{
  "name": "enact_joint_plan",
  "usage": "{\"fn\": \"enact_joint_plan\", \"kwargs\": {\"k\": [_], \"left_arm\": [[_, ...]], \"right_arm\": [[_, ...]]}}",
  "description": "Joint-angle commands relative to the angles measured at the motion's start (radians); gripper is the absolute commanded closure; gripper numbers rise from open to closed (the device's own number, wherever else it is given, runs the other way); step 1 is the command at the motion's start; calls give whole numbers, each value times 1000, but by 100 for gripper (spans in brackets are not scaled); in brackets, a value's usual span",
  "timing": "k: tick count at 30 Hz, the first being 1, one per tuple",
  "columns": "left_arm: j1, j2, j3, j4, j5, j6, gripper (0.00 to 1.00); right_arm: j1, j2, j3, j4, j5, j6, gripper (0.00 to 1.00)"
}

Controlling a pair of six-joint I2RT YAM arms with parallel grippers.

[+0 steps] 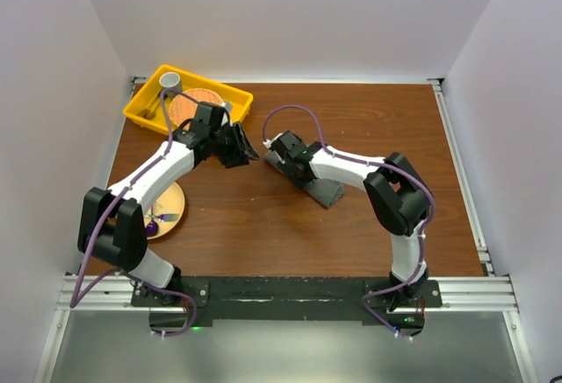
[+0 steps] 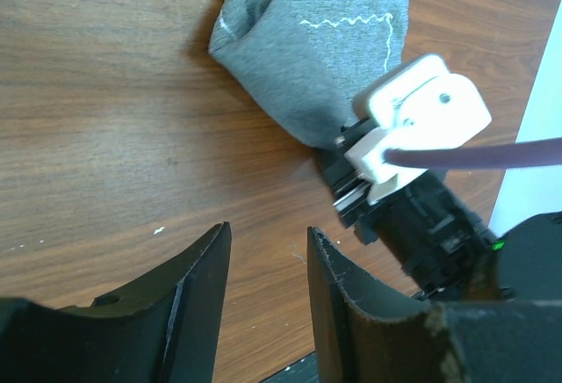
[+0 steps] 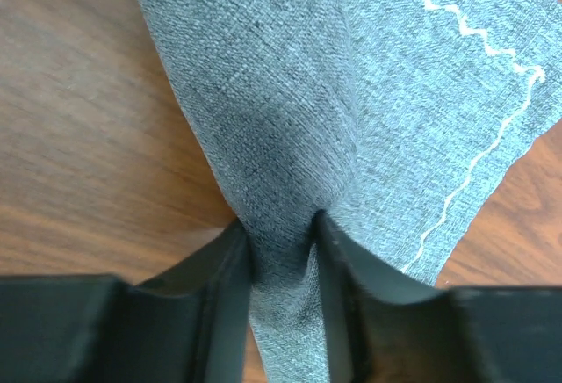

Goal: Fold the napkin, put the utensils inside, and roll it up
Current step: Roll the napkin with the utensil

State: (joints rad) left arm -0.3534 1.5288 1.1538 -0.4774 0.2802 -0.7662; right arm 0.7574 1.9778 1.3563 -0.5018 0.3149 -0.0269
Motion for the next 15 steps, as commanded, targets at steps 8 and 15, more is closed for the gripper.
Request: {"fn": "enact_joint_plan", "kwargs": {"k": [8,15], "left_arm": [[17,63,53,102,128,11,55],[14,168,60,209,270,-8,57]], "right_arm": [[-128,61,122,-156,-597,88,85],[-260,122,95,-155,-955,171,87]]}}
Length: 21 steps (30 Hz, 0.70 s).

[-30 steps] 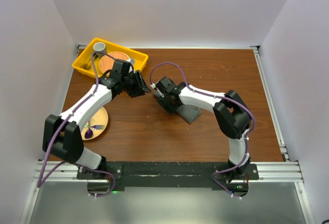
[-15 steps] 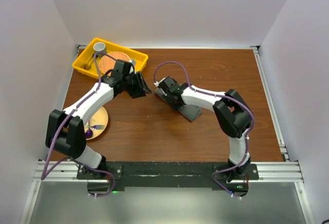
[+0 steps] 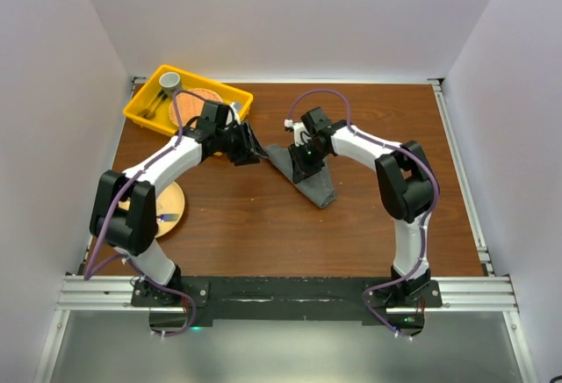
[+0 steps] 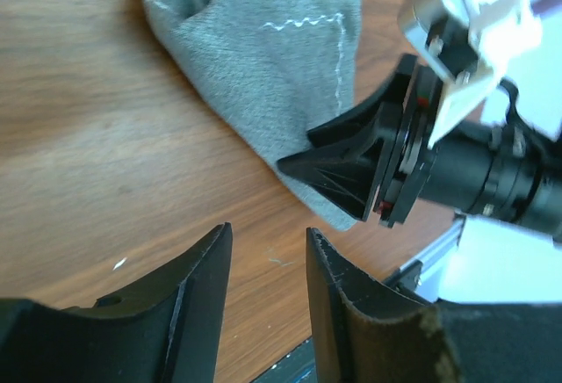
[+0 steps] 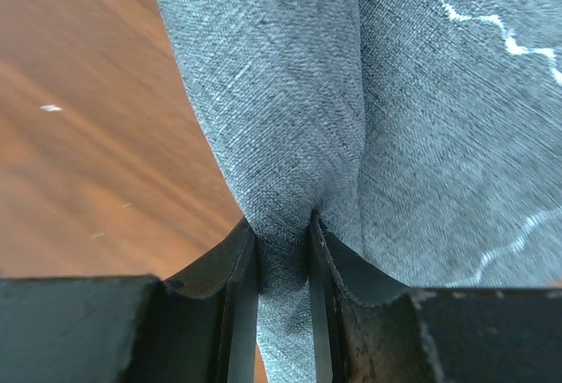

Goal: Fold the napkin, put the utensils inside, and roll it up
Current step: Roll the napkin with the utensil

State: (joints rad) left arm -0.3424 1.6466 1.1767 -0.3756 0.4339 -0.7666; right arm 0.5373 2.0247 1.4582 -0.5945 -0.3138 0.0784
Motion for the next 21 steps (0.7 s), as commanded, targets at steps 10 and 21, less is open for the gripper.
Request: {"fn": "enact_joint_plan", "kwargs": {"k": [10,21], "left_arm": [[-61,194,141,193,163,-74,59],[-92,426,317,257,152,-119,61]], "right_arm": [[-200,229,103,-180,-565,38,86],[-316,304,152,-289,-587,-69,73]]}}
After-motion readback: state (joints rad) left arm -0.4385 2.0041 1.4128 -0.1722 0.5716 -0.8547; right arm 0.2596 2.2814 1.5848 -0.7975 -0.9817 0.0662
